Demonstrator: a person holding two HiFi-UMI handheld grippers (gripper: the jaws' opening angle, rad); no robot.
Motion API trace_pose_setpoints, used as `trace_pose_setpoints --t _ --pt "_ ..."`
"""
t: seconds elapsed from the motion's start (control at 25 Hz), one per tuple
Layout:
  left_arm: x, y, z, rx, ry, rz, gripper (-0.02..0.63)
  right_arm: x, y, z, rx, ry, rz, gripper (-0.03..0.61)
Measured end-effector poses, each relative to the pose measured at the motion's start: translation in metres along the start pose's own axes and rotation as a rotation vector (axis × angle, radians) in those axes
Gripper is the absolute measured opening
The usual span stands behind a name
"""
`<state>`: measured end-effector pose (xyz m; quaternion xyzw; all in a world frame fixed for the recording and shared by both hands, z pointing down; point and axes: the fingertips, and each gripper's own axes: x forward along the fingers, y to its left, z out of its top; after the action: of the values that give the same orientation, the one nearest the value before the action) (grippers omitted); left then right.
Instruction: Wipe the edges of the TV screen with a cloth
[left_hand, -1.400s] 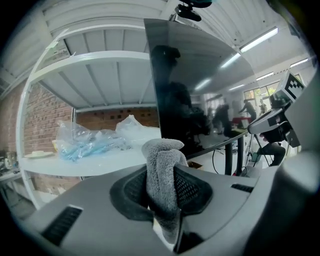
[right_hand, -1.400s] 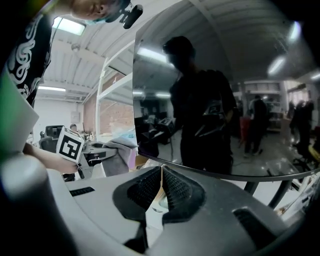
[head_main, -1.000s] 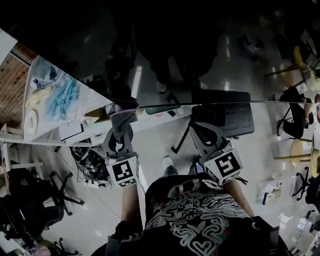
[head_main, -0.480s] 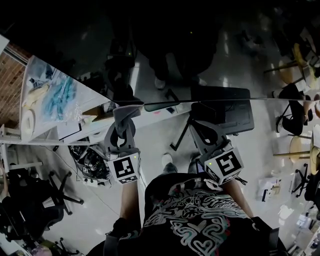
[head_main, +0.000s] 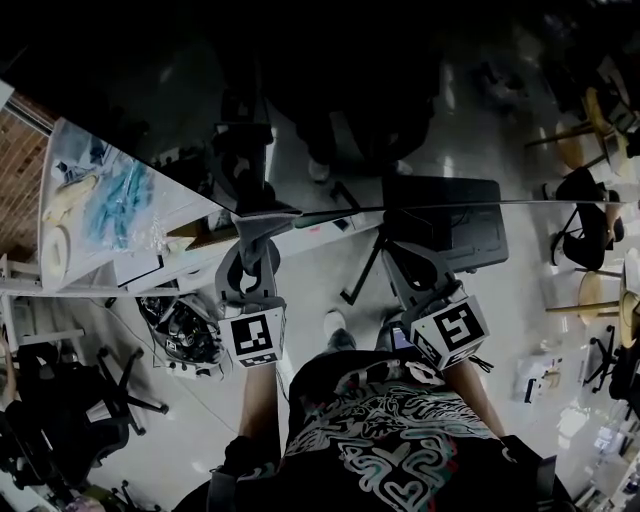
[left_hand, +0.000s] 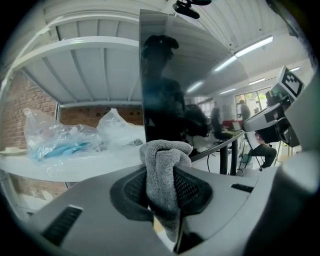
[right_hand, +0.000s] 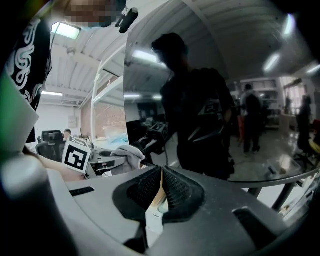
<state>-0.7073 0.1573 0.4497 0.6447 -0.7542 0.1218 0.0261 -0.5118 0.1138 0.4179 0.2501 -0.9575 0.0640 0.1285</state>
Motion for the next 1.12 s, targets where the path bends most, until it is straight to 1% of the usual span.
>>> trace_pose_setpoints --t 0.48,0.8,1.0,1.12 --pt "0.015 0.008 0.001 -0.019 -0.002 -0.019 0.077 0.016 -0.004 0.005 0.007 0.003 -0.016 0.035" --pt "0.021 0.008 0.004 -0.037 -0.025 -0.041 0.077 0.026 -0.005 0.006 0.009 0.01 -0.018 0.035" --pt "0.022 0.007 0.003 -0.054 -0.04 -0.049 0.077 0.028 -0.015 0.006 0.02 0.007 -0.065 0.035" --pt "0.022 0.006 0.003 -0.06 -0.041 -0.051 0.077 0.028 -0.019 0.008 0.026 -0.001 -0.072 0.035"
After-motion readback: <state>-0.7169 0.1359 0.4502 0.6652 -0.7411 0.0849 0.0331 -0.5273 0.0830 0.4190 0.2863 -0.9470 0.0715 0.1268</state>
